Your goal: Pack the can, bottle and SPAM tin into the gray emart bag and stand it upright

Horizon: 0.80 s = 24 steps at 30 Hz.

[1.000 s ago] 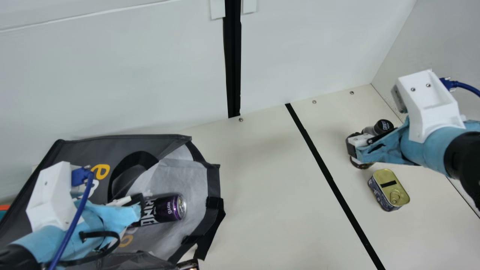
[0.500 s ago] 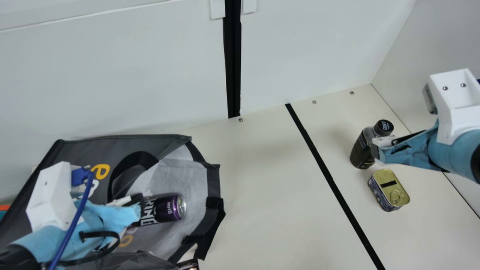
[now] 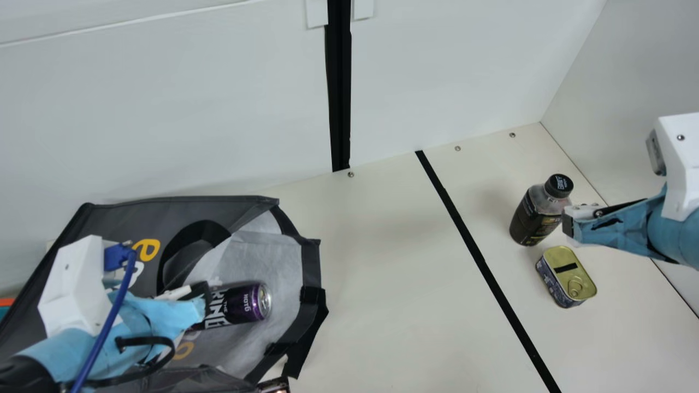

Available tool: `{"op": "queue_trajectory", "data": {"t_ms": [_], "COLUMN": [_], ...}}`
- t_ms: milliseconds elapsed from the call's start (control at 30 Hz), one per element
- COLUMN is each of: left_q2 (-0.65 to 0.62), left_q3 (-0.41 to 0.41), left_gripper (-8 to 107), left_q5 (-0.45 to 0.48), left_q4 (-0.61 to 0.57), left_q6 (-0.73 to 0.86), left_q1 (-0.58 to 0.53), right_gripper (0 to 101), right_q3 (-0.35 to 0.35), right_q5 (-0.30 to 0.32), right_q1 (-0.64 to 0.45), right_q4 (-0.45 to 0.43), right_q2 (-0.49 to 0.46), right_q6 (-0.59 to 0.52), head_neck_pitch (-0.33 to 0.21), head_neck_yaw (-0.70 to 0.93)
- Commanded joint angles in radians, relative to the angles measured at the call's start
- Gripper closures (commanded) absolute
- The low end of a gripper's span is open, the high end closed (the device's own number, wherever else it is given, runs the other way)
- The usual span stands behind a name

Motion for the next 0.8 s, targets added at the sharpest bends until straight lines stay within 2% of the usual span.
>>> {"op": "queue_trajectory", "data": {"t_ms": [0,367,767], "left_q2": [0.000,0.000,0.000], "left_q3": [0.000,0.000,0.000], "left_gripper": [107,107,107], "left_q5": [0.000,0.000,0.000], "left_q4": [0.000,0.000,0.000], "left_q6": [0.000,0.000,0.000], "left_q1": [0.000,0.000,0.000], "right_gripper": [6,6,6], "right_q3": [0.003,0.011,0.005], "right_q5": [-0.002,-0.002,-0.002], "right_q1": [-0.014,-0.072,-0.083], "right_q4": [0.012,0.052,0.065], "right_q2": [-0.003,-0.016,-0.002], "right_q6": [-0.005,-0.021,-0.021], "head_neck_pitch": [-0.023,-0.023,-0.023], "head_neck_yaw": [-0.001,-0.001,-0.001]}}
